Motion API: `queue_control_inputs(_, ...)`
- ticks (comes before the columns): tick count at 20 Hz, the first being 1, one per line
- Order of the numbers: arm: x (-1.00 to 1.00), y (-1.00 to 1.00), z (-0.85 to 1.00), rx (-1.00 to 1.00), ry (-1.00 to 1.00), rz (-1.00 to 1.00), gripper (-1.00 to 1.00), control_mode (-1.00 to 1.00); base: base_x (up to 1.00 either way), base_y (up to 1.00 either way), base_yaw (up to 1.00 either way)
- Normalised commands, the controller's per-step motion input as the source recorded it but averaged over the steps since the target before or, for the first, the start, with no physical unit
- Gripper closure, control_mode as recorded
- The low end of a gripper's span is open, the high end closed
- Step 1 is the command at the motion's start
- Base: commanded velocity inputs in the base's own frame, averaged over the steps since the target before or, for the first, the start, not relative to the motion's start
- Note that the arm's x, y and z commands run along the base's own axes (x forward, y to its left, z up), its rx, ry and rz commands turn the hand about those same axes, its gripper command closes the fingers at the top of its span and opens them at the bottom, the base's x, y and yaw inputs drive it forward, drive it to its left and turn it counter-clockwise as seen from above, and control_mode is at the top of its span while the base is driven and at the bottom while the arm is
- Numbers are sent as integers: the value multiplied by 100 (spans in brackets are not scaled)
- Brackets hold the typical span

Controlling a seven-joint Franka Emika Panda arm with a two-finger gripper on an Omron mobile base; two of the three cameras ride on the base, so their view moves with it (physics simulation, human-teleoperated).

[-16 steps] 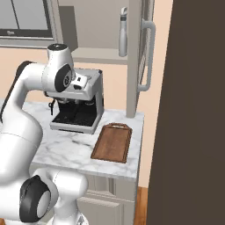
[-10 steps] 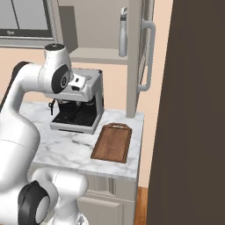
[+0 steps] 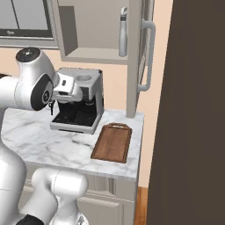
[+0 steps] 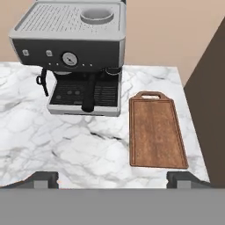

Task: Grab the spray bottle from the cabinet, then place it next to the cutting board for sanitizing. Then grab the dish brush from the countertop next to the sink and place it next to the cutting board.

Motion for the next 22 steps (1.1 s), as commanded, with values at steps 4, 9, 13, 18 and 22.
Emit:
queue_control_inputs(4,-26,-4,67,0,-25,0,-100,-100,0,0,0)
queue_control_inputs(9,-12,-7,62,-1,-27,0,-100,-100,0,0,0)
queue_control_inputs(13,-8,-7,58,-2,-42,0,-100,-100,0,0,0)
queue_control_inputs(18,-2,-9,53,-3,-47,-2,-100,-100,0,0,0)
queue_control_inputs(22,0,-27,40,0,-9,-10,-100,-100,0,0,0)
